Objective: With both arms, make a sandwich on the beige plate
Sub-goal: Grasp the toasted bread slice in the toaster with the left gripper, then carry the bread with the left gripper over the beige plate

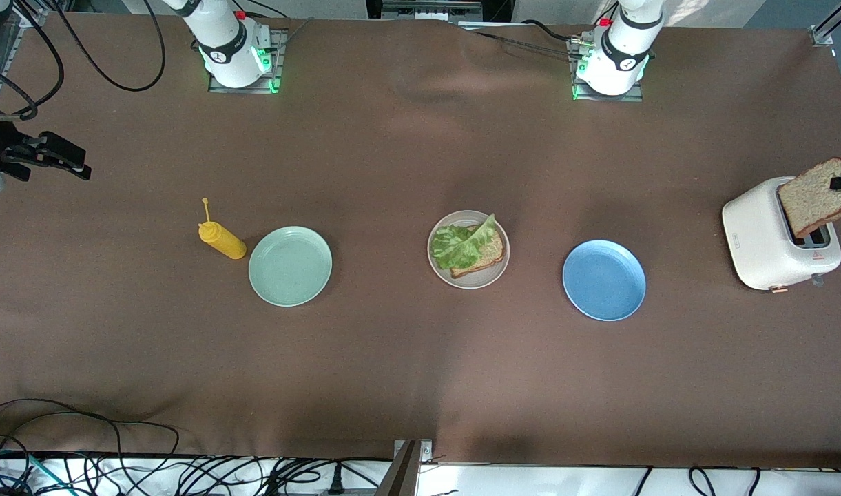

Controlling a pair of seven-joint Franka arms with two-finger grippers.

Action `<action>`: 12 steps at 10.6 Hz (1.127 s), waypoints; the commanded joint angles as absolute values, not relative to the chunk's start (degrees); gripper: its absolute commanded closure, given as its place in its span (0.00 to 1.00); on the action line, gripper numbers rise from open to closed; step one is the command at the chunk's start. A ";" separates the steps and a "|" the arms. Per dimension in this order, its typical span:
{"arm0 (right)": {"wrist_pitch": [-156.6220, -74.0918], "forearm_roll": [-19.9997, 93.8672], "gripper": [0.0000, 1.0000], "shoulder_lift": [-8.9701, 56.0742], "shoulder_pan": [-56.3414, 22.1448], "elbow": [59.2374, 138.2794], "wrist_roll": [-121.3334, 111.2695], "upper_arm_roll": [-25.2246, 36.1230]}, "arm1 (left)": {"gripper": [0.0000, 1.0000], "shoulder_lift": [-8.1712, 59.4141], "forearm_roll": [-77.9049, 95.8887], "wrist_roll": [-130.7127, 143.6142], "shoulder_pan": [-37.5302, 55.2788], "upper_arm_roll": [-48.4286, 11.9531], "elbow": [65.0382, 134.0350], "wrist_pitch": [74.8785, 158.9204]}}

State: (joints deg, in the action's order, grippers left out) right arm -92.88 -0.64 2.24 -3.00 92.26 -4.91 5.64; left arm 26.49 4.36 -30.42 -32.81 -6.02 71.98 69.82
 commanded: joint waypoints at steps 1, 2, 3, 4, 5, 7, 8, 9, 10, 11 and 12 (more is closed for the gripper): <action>-94.73 -0.18 0.00 3.60 -2.64 91.23 -4.48 5.98 | 1.00 25.93 11.65 -25.09 -30.77 -7.11 71.71 68.03; -95.53 -0.18 0.00 3.69 -2.11 91.23 -4.48 5.98 | 1.00 26.28 15.78 -20.35 -30.59 -9.21 72.15 67.68; -95.62 -0.09 0.00 3.87 -1.33 91.23 -4.57 5.98 | 1.00 26.63 18.95 -16.56 -29.63 -11.32 72.25 67.85; -95.62 -0.09 0.00 3.87 -1.06 91.23 -4.57 5.98 | 1.00 27.67 21.94 -12.87 -27.36 -11.60 72.25 68.20; -95.62 -0.09 0.00 3.87 -1.05 91.23 -4.57 5.89 | 1.00 29.16 24.67 -10.31 -24.98 -11.60 72.33 68.46; -95.28 -0.17 0.00 3.87 -1.05 91.23 -4.57 5.89 | 1.00 30.84 29.60 -9.41 -21.81 -11.60 73.03 72.58; -95.01 -0.18 0.00 3.87 -1.23 91.23 -4.48 5.71 | 1.00 31.11 31.53 -9.40 -19.62 -11.60 73.39 73.99; -95.01 -0.26 0.00 3.87 -1.23 91.23 -4.48 5.71 | 1.00 32.07 32.86 -9.32 -16.99 -11.60 73.39 75.57; -95.18 -0.35 0.00 3.87 -1.23 91.23 -4.48 5.71 | 1.00 32.52 33.13 -7.84 -13.83 -11.51 73.74 77.33; -95.19 -0.26 0.00 3.78 -1.14 91.14 -4.48 5.71 | 1.00 32.87 33.31 -5.56 -12.15 -11.51 73.91 79.87; -95.19 -0.26 0.00 3.78 -1.14 91.23 -4.57 5.71 | 1.00 33.92 34.18 -2.49 -10.04 -11.60 73.83 81.28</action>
State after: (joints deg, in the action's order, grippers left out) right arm -95.69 -0.64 3.65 -1.42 92.08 -4.84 5.96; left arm 33.15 31.78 -5.93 -12.46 -12.11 73.75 79.44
